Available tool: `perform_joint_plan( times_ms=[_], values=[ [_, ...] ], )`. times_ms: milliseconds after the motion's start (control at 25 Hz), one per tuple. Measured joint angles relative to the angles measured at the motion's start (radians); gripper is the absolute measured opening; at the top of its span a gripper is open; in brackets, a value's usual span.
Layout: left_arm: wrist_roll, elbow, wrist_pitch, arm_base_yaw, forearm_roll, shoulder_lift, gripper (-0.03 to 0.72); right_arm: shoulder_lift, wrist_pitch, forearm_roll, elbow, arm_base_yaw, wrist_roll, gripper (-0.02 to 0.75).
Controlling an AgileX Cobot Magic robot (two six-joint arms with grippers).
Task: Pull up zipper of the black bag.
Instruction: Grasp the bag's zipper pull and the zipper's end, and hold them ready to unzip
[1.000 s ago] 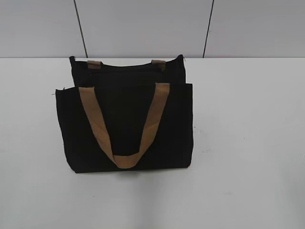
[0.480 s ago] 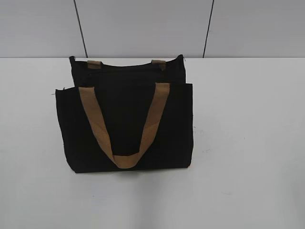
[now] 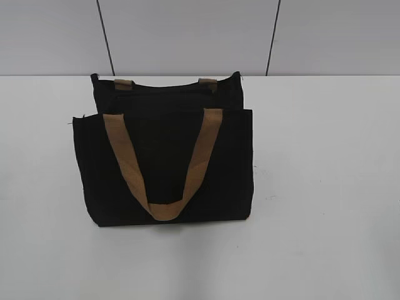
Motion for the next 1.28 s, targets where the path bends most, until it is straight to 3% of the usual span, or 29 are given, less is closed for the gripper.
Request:
perform_joint_plan(
  times_ms=[280, 480, 600, 760, 1120, 1200, 1280],
  values=[
    [0.002, 0.072, -0.324, -0.031, 0.111, 0.205, 0.239, 0.000, 0.000, 0.000, 0.000, 0.000, 0.000, 0.401],
    [-0.002, 0.142, -0.682, -0.070, 0.157, 0.423, 0.239, 0.000, 0.000, 0.000, 0.000, 0.000, 0.000, 0.401],
    [-0.079, 0.183, -0.875, -0.071, 0.209, 0.557, 0.239, 0.000, 0.000, 0.000, 0.000, 0.000, 0.000, 0.401],
    [-0.197, 0.196, -0.970, -0.071, 0.250, 0.699, 0.239, 0.000, 0.000, 0.000, 0.000, 0.000, 0.000, 0.401],
    [-0.222, 0.196, -1.077, -0.068, 0.364, 0.988, 0.244, 0.000, 0.000, 0.000, 0.000, 0.000, 0.000, 0.401],
    [-0.222, 0.196, -1.133, -0.055, 0.390, 1.048, 0.276, 0.000, 0.000, 0.000, 0.000, 0.000, 0.000, 0.401],
    [-0.222, 0.196, -1.182, -0.031, 0.427, 1.118, 0.367, 0.000, 0.000, 0.000, 0.000, 0.000, 0.000, 0.401]
  ],
)
